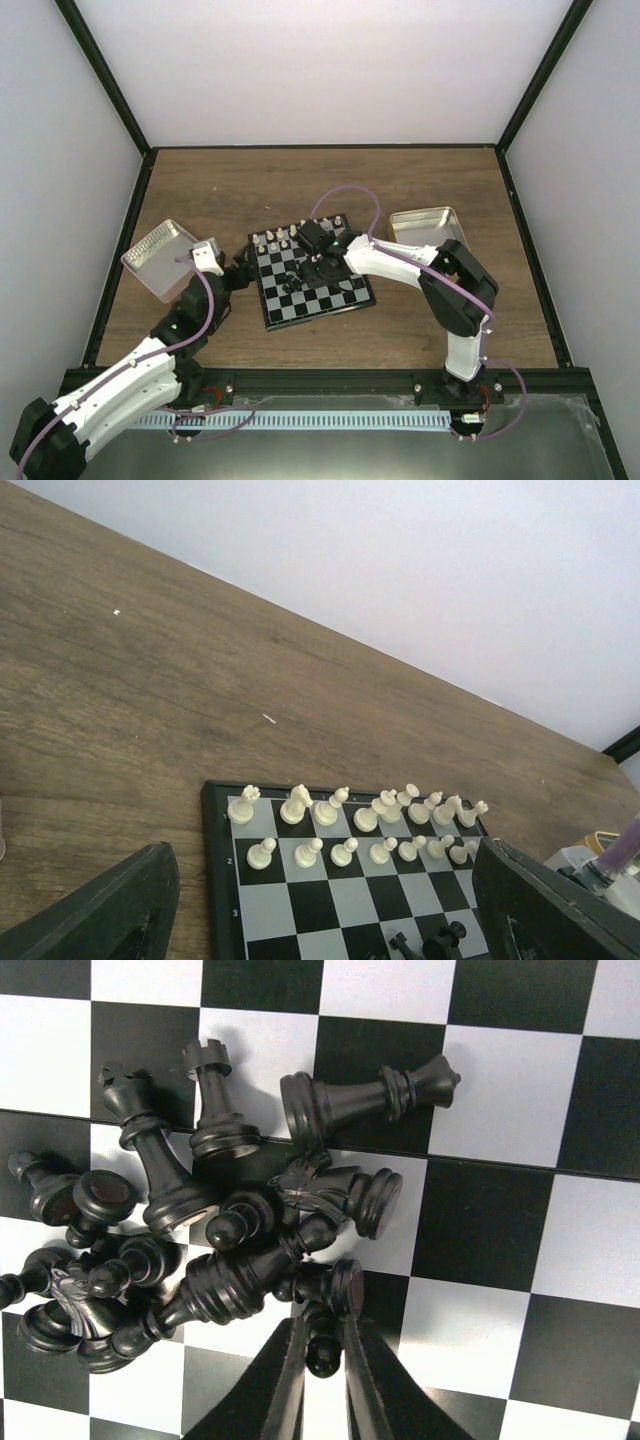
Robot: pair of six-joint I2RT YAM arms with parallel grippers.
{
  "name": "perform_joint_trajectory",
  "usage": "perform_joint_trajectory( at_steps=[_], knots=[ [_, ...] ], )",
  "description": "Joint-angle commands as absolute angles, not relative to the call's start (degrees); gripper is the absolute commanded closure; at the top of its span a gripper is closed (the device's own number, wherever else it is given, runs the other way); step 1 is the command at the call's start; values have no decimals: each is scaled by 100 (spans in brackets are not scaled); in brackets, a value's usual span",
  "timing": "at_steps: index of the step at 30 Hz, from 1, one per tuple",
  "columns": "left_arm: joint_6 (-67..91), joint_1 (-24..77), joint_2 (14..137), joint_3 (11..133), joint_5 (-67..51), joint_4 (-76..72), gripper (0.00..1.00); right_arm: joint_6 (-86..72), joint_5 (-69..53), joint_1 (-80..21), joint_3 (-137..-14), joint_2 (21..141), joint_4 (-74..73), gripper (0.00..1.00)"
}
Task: Set up the chess pieces on the board
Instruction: Pick up the chess piece from the chessboard.
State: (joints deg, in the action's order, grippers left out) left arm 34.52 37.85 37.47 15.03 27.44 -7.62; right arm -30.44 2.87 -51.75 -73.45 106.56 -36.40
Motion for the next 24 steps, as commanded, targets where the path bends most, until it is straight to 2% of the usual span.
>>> perform_joint_trajectory(
  at_steps=[1, 7, 24],
  knots=[
    [3429, 3760, 3716, 1402, 2801, -1008, 18, -2969, 386, -5229, -7558, 10663, -3658, 91],
    [3436, 3760, 3805, 1428, 2803, -1020, 18, -3007, 487, -5229, -7466, 10438, -3671, 95],
    [3454, 3762, 3814, 1441, 2791, -998, 17, -3297, 955, -4886, -6408, 9552, -3955, 95]
  ],
)
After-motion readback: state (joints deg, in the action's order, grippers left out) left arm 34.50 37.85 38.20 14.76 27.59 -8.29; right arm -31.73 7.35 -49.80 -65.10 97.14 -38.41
